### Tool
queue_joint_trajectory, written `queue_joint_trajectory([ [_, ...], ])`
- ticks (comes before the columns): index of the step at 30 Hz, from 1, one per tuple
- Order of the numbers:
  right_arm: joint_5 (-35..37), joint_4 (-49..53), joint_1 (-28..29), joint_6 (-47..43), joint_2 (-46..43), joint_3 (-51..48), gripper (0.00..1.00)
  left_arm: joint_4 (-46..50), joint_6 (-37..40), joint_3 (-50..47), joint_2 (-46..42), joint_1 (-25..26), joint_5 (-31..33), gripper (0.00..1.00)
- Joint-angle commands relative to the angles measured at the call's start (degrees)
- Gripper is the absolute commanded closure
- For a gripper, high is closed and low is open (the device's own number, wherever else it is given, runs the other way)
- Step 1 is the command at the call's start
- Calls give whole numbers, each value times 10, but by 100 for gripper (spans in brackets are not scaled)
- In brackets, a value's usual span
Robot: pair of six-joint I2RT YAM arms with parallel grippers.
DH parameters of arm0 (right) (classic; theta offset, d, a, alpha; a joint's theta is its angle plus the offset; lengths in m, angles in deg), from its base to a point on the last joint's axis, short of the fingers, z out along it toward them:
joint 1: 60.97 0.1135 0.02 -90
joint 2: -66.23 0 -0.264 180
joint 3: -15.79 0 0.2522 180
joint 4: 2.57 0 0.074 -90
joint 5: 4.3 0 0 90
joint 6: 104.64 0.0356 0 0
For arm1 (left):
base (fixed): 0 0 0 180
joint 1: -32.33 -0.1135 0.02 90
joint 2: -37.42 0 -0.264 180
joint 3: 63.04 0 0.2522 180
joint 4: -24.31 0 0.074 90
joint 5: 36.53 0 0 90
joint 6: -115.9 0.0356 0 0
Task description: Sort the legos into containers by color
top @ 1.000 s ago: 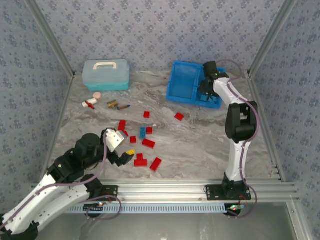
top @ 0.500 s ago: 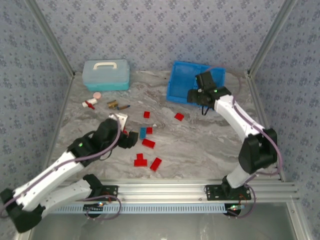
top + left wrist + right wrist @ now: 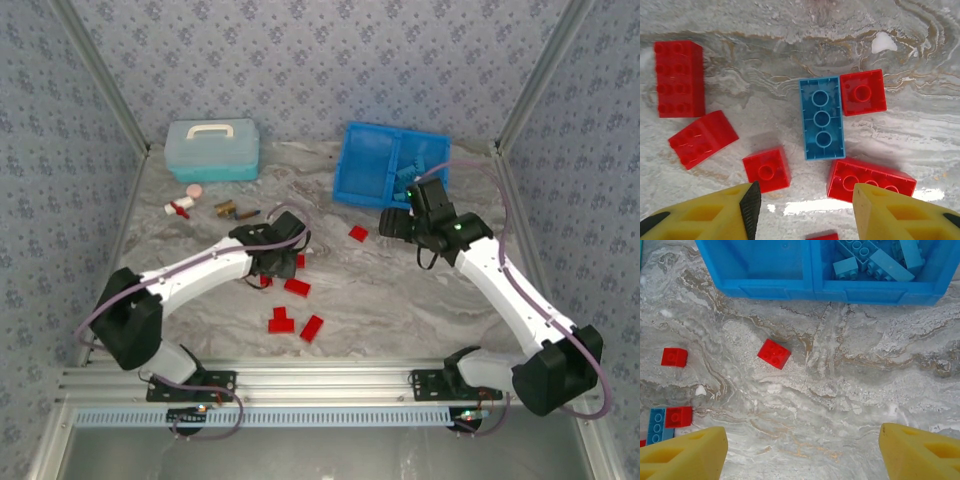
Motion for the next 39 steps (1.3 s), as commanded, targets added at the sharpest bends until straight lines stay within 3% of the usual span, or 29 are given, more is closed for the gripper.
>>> queue_joint_trajectory([
  [1,9,23,-4,7,-8,-3,18,0,13,41,44,-8,-32,48],
  [8,3,21,-4,12,-7,-3,17,-3,21,68,120,-31,-25,48],
  [16,12,32,-4,7,-8,0,17,-44,36,58,164,-37,-76,49],
  [24,8,29,-2,13,-8,0,16,-56,25,46,189,-37,-75,60],
  [26,10,33,-3,12,-9,2,16,-58,23,46,189,-37,-75,62],
  [30,10,39,-1,15,-15,8,16,-46,22,56,179,-37,-67,75],
  [39,17,55,1,70,-90,-6,15,-35,17,165,65,-8,-86,75],
])
